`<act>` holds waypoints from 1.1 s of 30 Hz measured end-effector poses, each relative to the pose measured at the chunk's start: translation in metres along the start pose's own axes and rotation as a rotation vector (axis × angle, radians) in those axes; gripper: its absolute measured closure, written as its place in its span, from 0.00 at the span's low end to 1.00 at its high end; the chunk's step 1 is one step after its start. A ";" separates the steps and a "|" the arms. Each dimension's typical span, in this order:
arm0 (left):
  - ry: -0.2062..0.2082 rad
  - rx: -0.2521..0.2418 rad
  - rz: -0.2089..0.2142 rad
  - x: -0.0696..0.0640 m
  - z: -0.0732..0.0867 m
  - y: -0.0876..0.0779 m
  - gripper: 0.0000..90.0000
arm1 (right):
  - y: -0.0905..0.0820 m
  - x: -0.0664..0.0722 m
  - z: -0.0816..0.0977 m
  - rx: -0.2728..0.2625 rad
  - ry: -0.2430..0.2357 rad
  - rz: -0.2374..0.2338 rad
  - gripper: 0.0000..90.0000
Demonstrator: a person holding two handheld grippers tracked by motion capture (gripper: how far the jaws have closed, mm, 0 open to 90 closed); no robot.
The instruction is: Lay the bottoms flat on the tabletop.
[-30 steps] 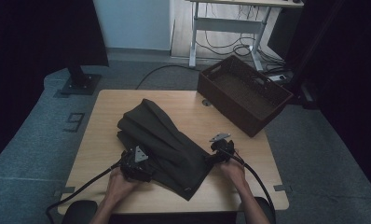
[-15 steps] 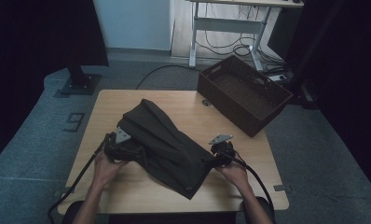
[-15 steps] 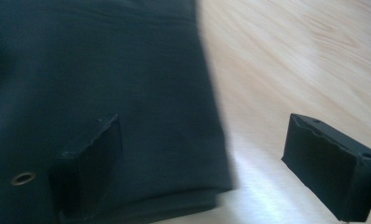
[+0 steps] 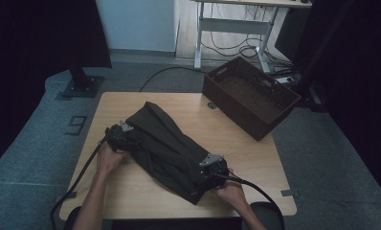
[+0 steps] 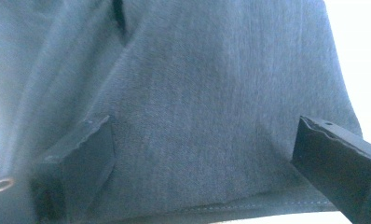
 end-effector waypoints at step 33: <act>-0.015 -0.110 0.196 -0.032 0.029 -0.061 0.09 | 0.019 -0.099 0.006 0.049 0.230 0.200 0.00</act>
Point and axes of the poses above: each handheld gripper's, and its own axes: y roughly forward along the jaws, z roughly out of its underside, x roughly to its left, the point moved 5 cm from there along y, roughly forward along the jaws, and after that the axes turned 11 degrees about x, right-handed, at the moved point
